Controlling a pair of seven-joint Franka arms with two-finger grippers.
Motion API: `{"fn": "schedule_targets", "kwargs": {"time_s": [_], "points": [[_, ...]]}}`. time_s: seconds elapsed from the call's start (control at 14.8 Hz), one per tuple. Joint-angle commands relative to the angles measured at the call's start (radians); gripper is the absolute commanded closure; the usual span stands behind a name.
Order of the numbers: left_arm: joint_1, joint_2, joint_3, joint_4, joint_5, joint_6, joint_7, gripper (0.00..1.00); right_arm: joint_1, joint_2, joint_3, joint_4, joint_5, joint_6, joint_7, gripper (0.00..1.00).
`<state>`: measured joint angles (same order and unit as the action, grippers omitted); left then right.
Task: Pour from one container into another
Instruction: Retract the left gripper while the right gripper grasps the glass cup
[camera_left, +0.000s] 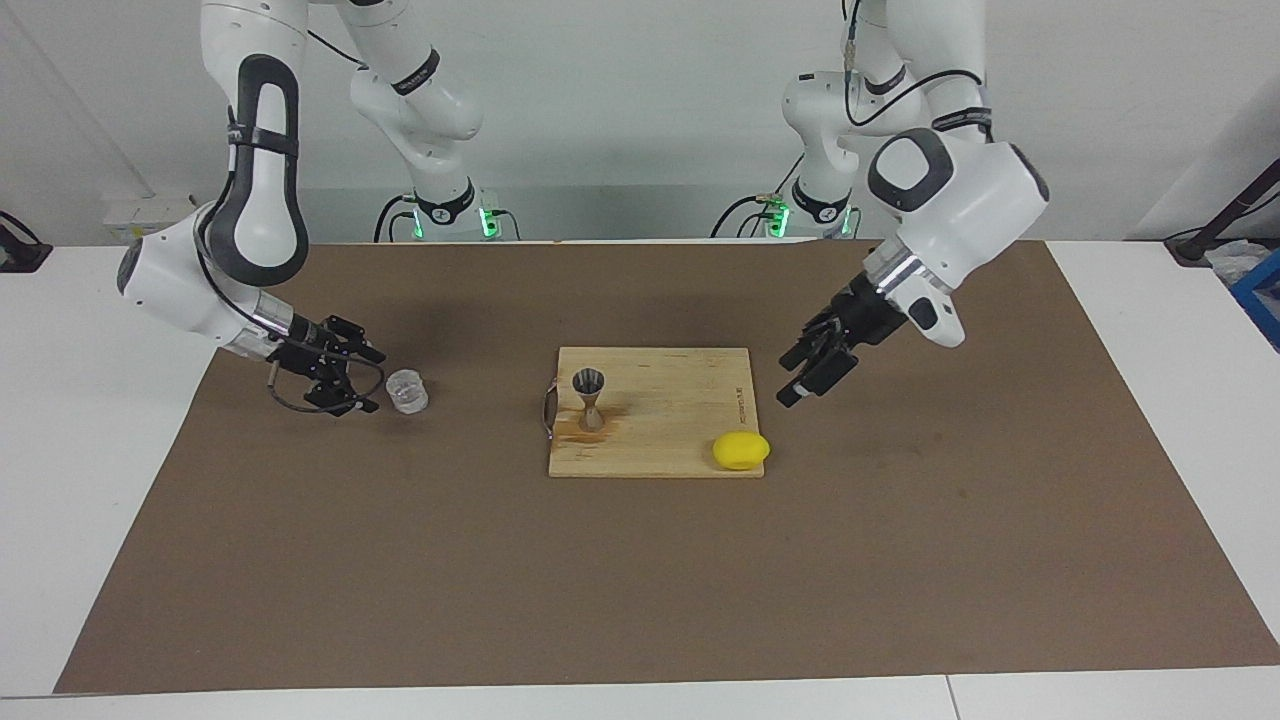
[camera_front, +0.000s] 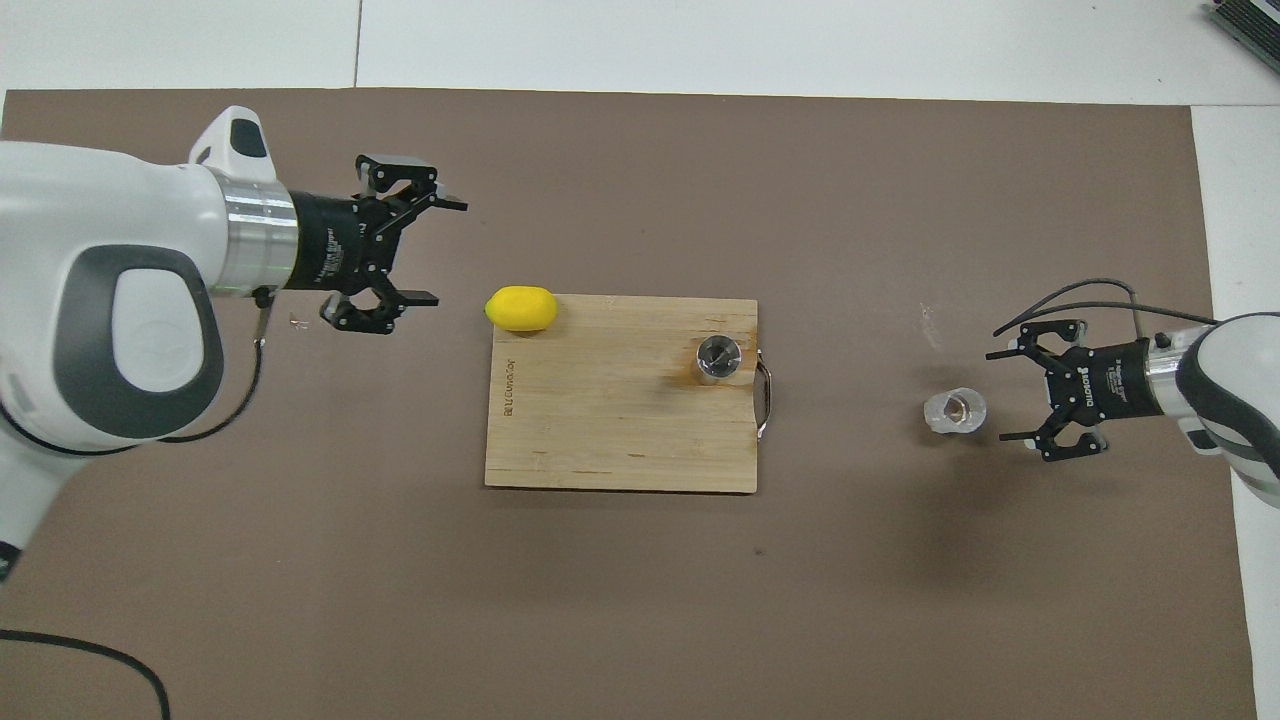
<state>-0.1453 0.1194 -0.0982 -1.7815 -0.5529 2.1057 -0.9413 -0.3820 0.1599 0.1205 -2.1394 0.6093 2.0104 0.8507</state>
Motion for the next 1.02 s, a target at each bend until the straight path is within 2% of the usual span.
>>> {"fn": "schedule_targets", "kwargs": {"time_s": [0.0,0.27,0.47,0.75,0.95], "points": [[0.01,0.017,-0.005,0.117,0.29,-0.156,0.048,0.0,-0.037,0.021,0.011,-0.024,0.062,0.022,-0.056,0.0],[0.013,-0.036,0.023,0.119,0.51,-0.314,0.394,0.0,-0.086,0.134,0.013,-0.022,0.171,0.022,-0.202,0.0],[0.013,-0.099,0.046,0.111,0.547,-0.354,0.628,0.0,-0.077,0.138,0.013,-0.037,0.199,0.008,-0.229,0.0],[0.053,-0.122,0.049,0.125,0.588,-0.492,0.915,0.0,-0.04,0.13,0.014,-0.068,0.276,0.021,-0.236,0.0],[0.064,-0.136,0.045,0.137,0.588,-0.549,0.961,0.0,-0.023,0.13,0.014,-0.07,0.293,0.019,-0.236,0.02]]}}
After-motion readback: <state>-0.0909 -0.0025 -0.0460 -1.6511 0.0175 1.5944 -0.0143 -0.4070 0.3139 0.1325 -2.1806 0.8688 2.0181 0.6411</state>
